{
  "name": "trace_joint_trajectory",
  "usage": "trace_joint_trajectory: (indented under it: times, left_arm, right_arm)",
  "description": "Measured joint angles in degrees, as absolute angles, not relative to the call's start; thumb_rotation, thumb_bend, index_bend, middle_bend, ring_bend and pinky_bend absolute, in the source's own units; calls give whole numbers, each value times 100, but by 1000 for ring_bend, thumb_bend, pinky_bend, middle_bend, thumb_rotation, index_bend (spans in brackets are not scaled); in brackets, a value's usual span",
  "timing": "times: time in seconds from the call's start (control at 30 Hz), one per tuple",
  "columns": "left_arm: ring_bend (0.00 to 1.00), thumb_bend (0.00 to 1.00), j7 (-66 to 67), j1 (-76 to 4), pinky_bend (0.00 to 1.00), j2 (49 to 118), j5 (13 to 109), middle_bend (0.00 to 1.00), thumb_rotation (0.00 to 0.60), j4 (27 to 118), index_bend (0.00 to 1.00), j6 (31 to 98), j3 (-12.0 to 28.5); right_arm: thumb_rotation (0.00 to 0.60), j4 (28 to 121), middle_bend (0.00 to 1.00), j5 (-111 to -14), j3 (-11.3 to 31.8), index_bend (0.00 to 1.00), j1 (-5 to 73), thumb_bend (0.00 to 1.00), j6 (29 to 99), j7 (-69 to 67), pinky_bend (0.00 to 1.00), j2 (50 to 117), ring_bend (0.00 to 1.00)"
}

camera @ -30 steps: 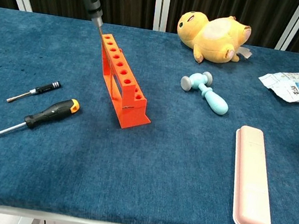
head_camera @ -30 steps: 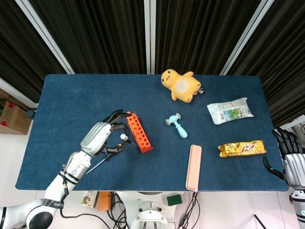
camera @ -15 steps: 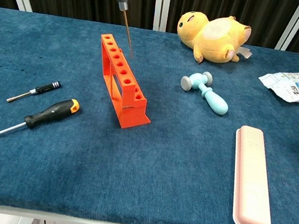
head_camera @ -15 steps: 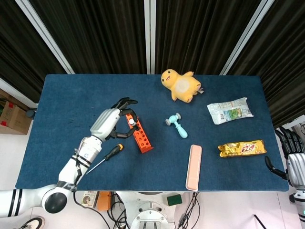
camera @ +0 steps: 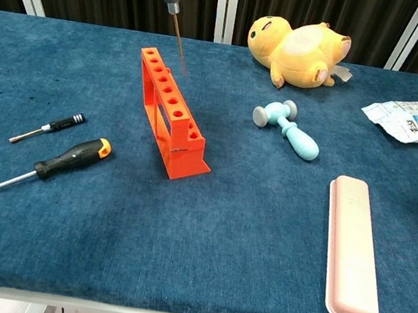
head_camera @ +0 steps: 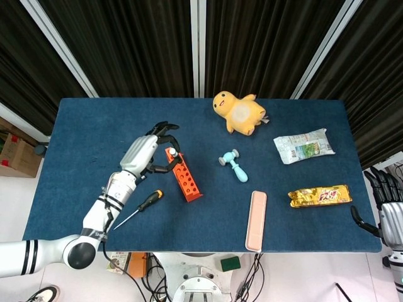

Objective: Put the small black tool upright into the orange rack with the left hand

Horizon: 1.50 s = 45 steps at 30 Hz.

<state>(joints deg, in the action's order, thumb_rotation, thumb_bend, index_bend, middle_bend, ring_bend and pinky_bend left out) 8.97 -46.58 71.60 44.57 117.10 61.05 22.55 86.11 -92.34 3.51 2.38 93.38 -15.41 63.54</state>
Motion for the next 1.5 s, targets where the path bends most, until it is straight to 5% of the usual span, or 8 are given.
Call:
trace_joint_trajectory:
  times: [1.5]
  left_arm:
    - [0,345,758,-4686,144,7031,4486,145,600,11478,582,5994,1850]
  right_arm:
    - [600,8624,0,-9200,356,0,267,381,9255,-1408,0,6392,0]
